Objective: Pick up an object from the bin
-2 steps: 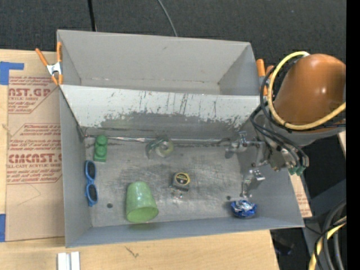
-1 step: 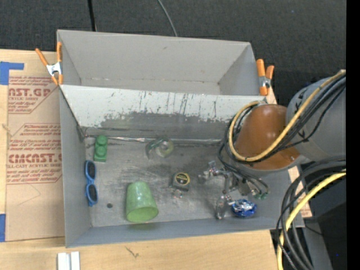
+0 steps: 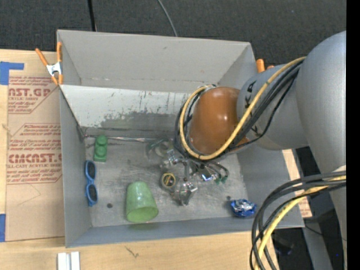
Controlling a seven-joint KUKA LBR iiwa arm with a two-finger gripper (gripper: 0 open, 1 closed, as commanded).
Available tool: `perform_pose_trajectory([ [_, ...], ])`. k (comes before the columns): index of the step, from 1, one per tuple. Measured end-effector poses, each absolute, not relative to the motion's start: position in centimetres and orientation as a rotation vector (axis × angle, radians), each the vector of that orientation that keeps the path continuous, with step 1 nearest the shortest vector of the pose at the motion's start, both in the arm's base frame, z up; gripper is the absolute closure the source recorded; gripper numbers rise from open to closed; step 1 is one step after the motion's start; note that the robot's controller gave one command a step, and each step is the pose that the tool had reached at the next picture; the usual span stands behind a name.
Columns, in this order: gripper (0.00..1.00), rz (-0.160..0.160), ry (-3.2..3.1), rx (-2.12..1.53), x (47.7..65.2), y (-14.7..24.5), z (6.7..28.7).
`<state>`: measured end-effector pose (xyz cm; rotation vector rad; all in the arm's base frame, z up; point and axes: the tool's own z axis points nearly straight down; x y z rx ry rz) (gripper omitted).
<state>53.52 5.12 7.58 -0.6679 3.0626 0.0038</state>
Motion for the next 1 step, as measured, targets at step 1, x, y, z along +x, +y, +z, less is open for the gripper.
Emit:
perform_pose_trajectory([
  [1,1.00,0.001,3.058,-0.658,53.67,4.86,7.75],
])
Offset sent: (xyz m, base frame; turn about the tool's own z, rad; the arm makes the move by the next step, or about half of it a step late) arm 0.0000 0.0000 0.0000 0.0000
